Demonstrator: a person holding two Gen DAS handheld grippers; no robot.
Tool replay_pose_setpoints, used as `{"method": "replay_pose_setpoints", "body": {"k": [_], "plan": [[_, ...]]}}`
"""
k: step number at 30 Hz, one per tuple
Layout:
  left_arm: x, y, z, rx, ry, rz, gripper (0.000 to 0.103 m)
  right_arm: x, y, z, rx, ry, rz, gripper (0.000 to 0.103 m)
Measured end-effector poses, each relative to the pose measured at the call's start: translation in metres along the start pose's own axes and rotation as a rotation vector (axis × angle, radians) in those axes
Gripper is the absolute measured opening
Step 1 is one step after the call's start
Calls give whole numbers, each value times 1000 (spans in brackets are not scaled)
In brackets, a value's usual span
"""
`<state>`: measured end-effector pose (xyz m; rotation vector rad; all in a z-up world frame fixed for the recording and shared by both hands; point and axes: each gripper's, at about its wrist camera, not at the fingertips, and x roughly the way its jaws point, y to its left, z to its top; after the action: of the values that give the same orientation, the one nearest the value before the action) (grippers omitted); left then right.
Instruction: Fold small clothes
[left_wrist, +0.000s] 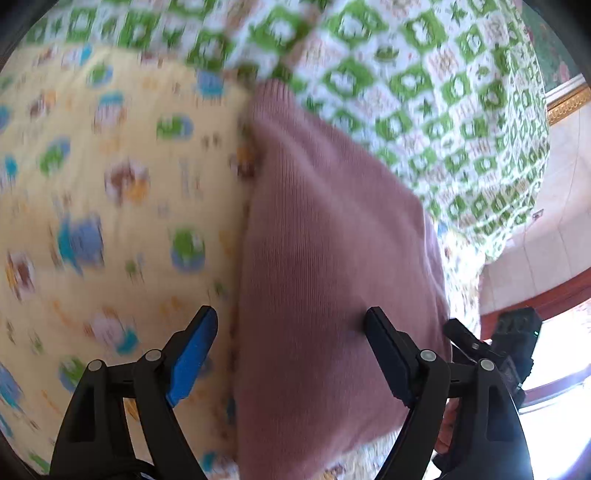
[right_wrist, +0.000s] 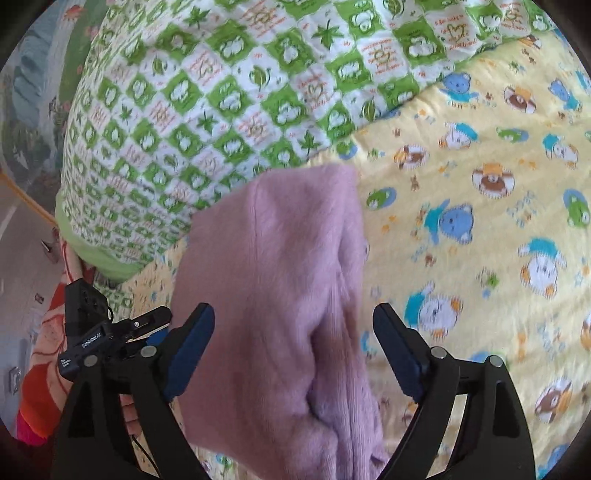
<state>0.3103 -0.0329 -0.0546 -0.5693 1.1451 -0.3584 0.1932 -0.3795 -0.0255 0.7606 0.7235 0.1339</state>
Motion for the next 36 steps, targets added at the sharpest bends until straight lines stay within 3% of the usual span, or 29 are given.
{"method": "replay_pose_setpoints", "body": {"k": [5, 11, 13, 15, 16, 17, 20, 27, 36], "plan": [[12, 6, -19, -31, 28, -16, 86, 9, -10, -14, 11, 50, -11, 88], [39, 4, -10, -21, 47, -49, 88, 16, -18, -10, 14, 72, 28, 88], [51, 3, -8, -38, 68, -93, 71, 23, -19, -8, 9, 84, 40, 87], [55, 2, -7, -45, 66, -98, 62, 32, -21, -10, 27, 108, 69, 75], [55, 1, -7, -39, 59, -102, 54, 35, -22, -11, 46, 119, 91, 57], [51, -1, -8, -30, 50, -110, 50, 38, -25, -12, 83, 131, 124, 51], [37, -7, -12, 6, 21, -123, 43, 32, -18, -15, 100, 111, 140, 42], [-34, 1, -26, 17, -70, -126, 42, 7, 34, -21, 43, 70, 219, 37], [-147, 83, -79, -44, -151, -32, 42, 27, 121, -79, -20, 145, 365, 37]]}}
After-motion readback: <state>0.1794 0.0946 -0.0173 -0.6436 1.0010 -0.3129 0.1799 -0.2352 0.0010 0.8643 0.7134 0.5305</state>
